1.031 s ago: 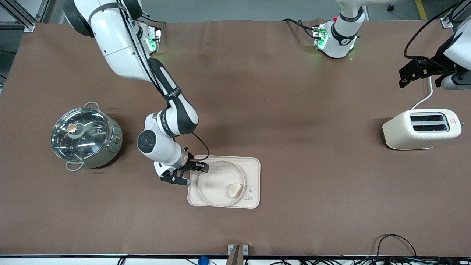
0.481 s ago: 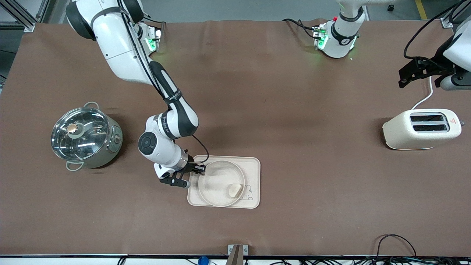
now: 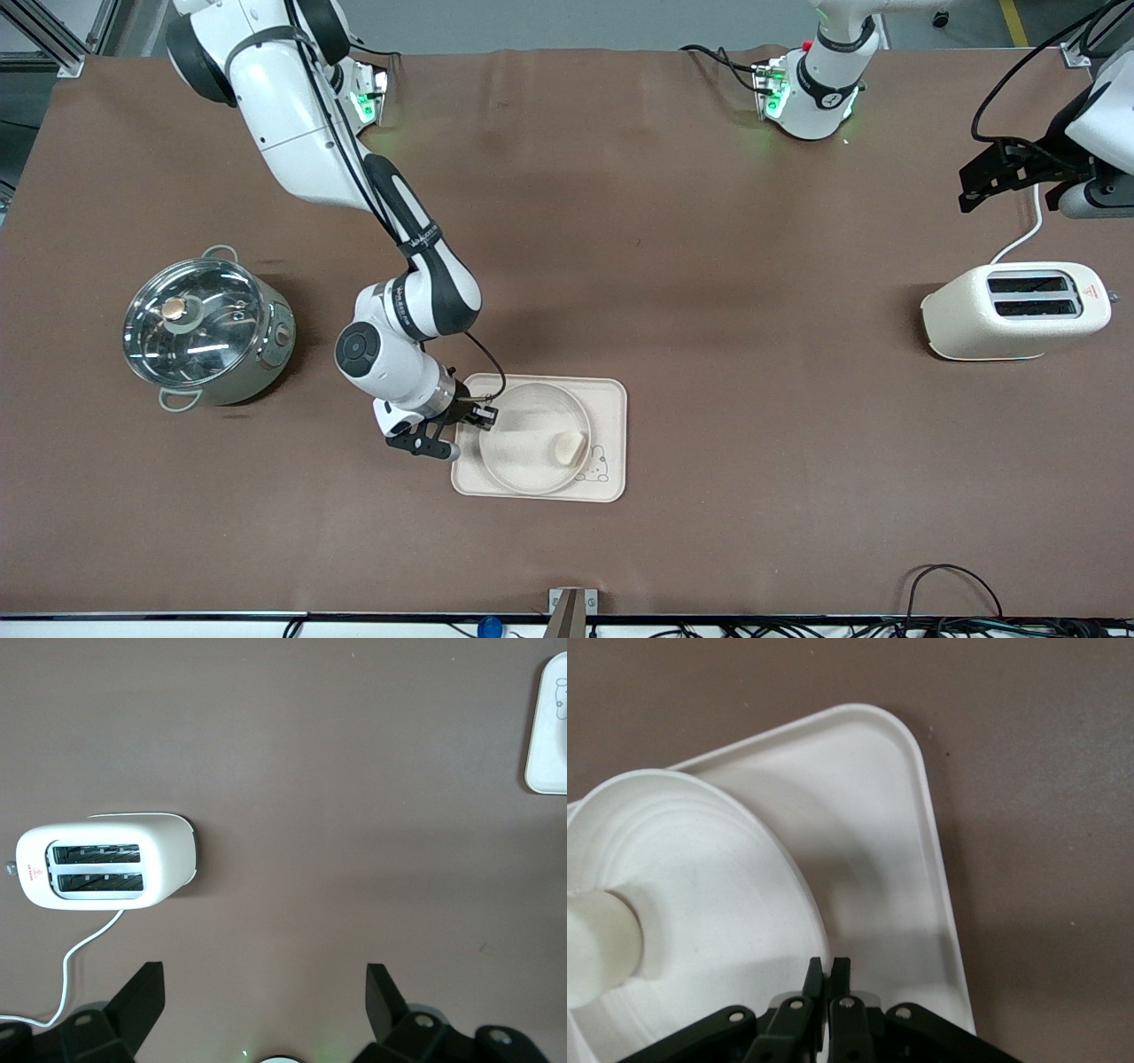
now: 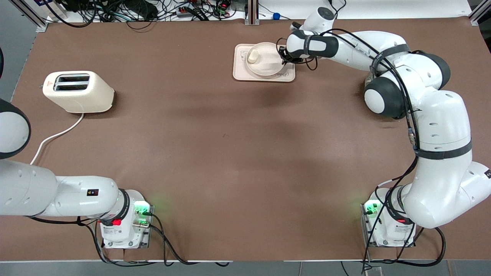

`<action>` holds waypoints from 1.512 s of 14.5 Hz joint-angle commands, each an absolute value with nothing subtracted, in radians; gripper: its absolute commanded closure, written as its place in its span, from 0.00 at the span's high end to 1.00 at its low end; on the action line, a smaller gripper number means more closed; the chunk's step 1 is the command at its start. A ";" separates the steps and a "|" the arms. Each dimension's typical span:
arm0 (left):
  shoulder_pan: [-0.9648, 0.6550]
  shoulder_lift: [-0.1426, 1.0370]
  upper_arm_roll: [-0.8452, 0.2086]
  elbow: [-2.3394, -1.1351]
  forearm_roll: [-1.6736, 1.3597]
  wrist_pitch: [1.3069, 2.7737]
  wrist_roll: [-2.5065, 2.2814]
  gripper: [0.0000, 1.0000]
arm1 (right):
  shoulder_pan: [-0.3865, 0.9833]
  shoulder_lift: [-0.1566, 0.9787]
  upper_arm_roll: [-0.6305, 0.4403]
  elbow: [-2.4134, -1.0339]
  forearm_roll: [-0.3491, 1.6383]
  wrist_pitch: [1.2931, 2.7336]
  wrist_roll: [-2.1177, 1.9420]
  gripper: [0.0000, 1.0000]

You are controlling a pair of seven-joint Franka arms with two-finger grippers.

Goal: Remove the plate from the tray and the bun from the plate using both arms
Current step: 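Lift the plate with the bun off the tray with the right gripper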

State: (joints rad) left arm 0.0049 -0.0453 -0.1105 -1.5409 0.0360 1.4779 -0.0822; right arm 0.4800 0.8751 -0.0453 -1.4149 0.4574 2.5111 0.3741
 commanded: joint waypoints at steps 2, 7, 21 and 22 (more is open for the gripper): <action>0.008 -0.040 -0.110 -1.529 0.017 1.462 -0.061 1.00 | 0.471 0.885 -0.046 -1.391 0.471 2.508 0.385 0.01; 0.003 -0.035 -0.113 -1.528 0.017 1.462 -0.066 1.00 | 0.488 0.769 -0.017 -1.560 0.482 2.546 0.393 0.00; 0.002 -0.011 -0.120 -1.535 0.015 1.463 -0.081 1.00 | 0.374 0.468 0.285 -2.169 0.551 2.893 0.348 0.00; 0.002 0.004 -0.120 -1.537 0.012 1.463 -0.083 1.00 | 0.373 0.468 0.291 -2.199 0.549 2.917 0.328 0.00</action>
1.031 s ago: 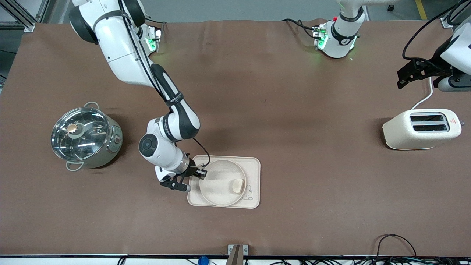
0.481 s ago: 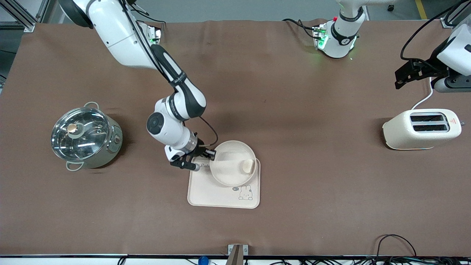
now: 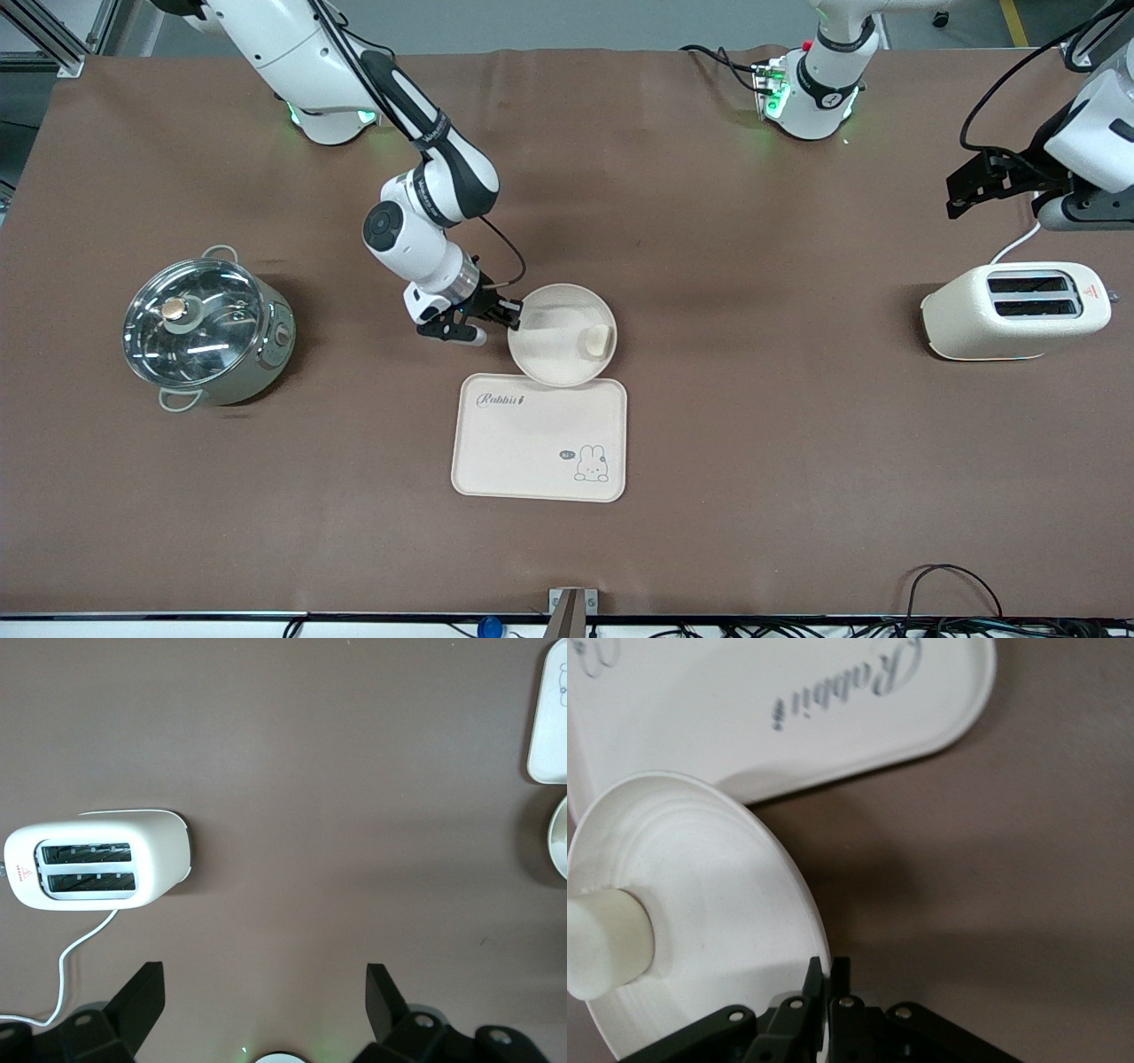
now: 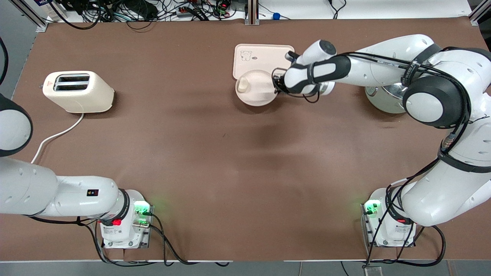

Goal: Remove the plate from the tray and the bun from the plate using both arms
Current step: 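Lift the plate with the bun off the tray with the right gripper, then lower the plate onto the table while the left gripper reaches over, then open the right gripper and withdraw while the left gripper nears the bun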

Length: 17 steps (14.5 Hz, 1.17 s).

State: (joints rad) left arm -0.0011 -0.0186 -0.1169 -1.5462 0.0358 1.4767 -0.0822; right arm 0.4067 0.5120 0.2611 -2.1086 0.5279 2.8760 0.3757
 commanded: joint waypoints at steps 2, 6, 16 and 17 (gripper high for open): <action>-0.002 0.038 -0.120 -1.540 -0.006 1.471 -0.087 1.00 | 0.313 0.463 0.342 -2.232 0.549 2.924 0.301 0.00; -0.040 0.136 -0.124 -1.542 -0.054 1.512 -0.210 1.00 | 0.174 0.465 0.480 -2.287 0.551 2.988 0.262 0.00; -0.352 0.435 -0.124 -1.539 -0.052 1.883 -0.822 1.00 | 0.152 0.457 0.496 -2.185 0.551 2.902 0.276 1.00; -0.394 0.461 -0.124 -1.537 -0.049 1.919 -0.884 1.00 | 0.138 0.456 0.492 -2.143 0.549 2.845 0.276 1.00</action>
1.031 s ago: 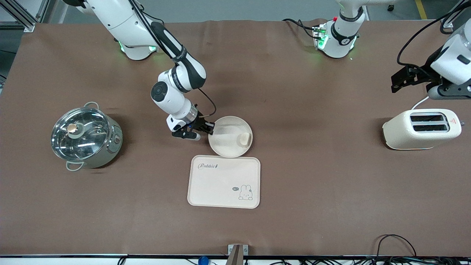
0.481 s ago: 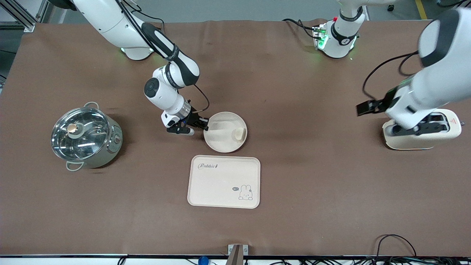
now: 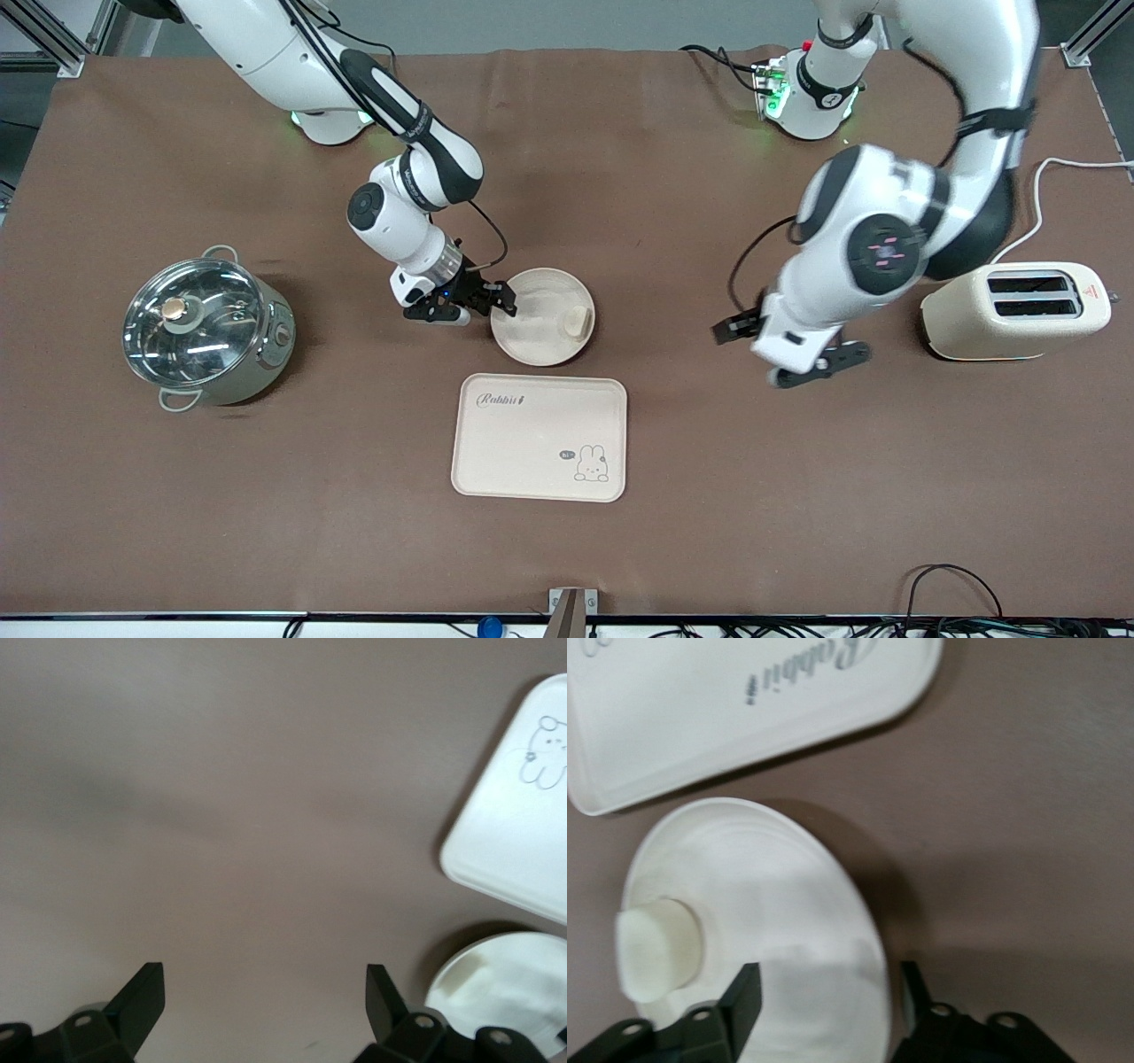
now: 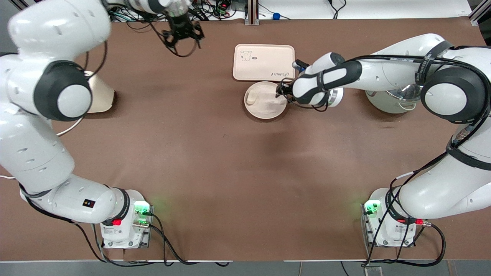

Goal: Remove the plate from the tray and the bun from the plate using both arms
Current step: 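Open the right gripper and withdraw while the left gripper nears the bun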

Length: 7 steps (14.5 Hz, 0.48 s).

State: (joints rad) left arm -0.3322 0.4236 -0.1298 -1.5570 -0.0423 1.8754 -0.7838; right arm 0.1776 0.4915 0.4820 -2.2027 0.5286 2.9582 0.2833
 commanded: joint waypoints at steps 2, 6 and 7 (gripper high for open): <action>-0.475 0.515 -0.123 -1.536 -0.038 1.989 -0.977 1.00 | 0.133 0.437 0.447 -2.091 0.526 2.759 0.267 1.00; -0.592 0.604 -0.118 -1.529 -0.038 2.107 -1.021 0.98 | 0.132 0.332 0.258 -1.864 0.338 2.261 0.270 1.00; -0.615 0.630 -0.115 -1.526 -0.037 2.143 -1.049 0.96 | 0.127 0.307 0.217 -1.820 0.283 2.159 0.262 1.00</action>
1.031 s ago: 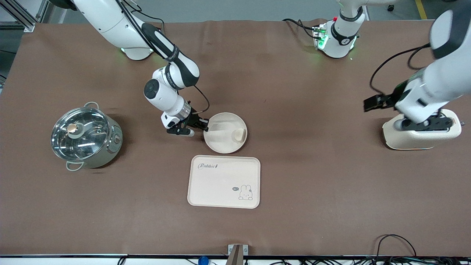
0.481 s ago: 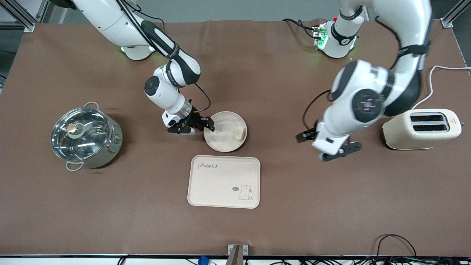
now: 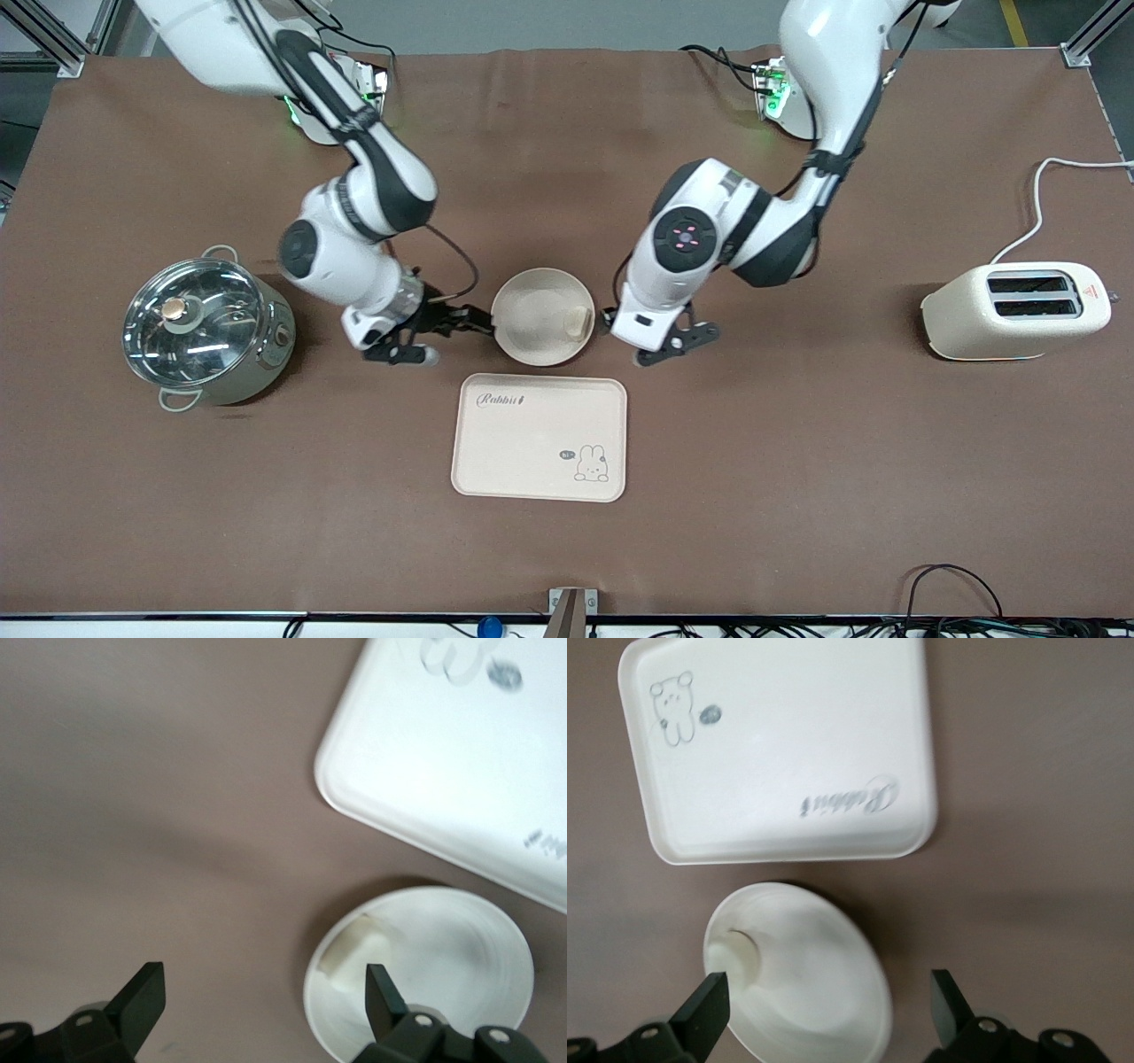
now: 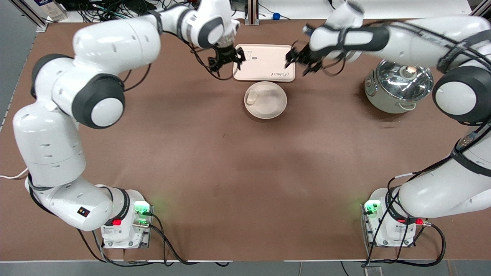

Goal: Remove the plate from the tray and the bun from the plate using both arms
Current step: 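Open the right gripper and withdraw while the left gripper nears the bun, then grasp the cream bun on the plate with the left gripper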

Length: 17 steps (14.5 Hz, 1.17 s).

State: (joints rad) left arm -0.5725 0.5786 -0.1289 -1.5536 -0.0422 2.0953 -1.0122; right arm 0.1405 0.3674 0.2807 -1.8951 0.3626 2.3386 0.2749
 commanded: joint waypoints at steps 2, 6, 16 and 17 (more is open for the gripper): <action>-0.655 0.678 -0.113 -1.525 0.001 2.216 -1.065 0.89 | 0.083 0.267 0.172 -1.746 0.209 2.003 0.206 1.00; -0.693 0.738 -0.118 -1.523 0.107 2.224 -1.068 0.84 | -0.026 0.141 0.164 -1.710 0.066 1.821 0.132 1.00; -0.729 0.810 -0.120 -1.508 0.106 2.353 -1.115 0.75 | -0.017 -0.041 -0.041 -1.592 -0.041 1.669 0.055 1.00; -0.729 0.813 -0.120 -1.505 0.106 2.362 -1.115 0.73 | -0.017 -0.040 -0.040 -1.600 -0.043 1.667 0.055 1.00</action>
State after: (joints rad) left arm -0.7171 0.7892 -0.1253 -1.5348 0.0873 2.3413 -1.0888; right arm -0.0261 -0.0490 -0.0425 -1.6228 -0.0164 1.6904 0.0567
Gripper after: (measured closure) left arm 0.242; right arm 0.000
